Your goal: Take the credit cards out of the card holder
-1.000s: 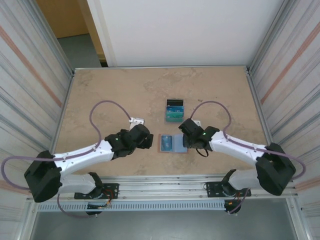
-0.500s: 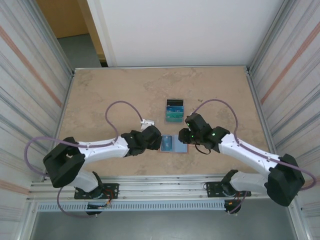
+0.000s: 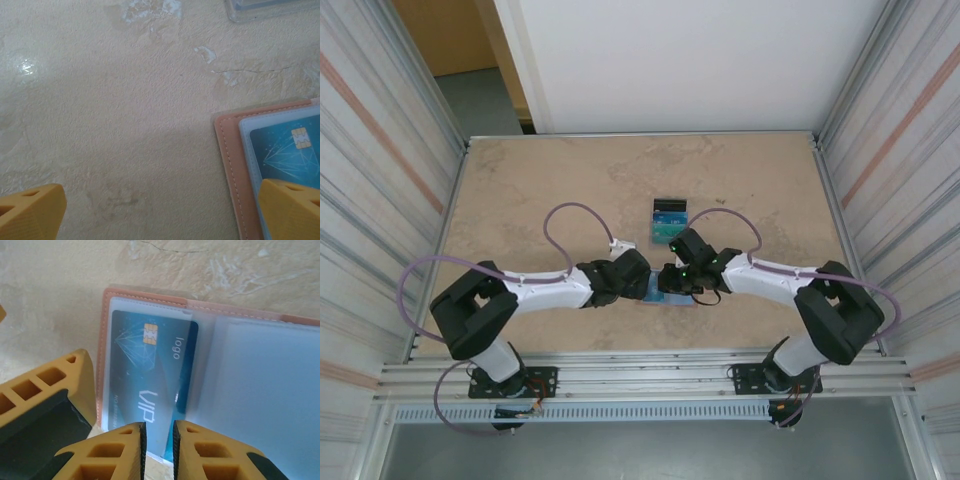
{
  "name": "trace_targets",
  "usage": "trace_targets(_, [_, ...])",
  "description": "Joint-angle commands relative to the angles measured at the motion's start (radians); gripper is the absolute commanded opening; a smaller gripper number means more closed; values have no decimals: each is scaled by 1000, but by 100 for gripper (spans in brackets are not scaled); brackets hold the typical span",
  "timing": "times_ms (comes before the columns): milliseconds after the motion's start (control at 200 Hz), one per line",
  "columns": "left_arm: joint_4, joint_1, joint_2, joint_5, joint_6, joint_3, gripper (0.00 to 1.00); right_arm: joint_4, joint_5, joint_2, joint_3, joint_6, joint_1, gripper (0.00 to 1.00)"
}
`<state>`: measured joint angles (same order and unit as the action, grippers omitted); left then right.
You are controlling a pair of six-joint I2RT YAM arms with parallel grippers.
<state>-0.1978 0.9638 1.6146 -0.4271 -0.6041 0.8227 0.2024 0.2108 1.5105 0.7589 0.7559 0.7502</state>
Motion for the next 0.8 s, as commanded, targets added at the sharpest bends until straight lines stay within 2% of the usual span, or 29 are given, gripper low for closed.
trace_targets(0, [-55,-4,21,-15,-19,30,99,-20,22,23,28,20,-7,24])
trace_targets(366, [-128,30,69,-66,-8,64,99,-33,17,54,0,34,-30,26])
trace_targets(797, [-159,41,80,-72,-20,70,99,-23,3,63,-18,39,-44,26])
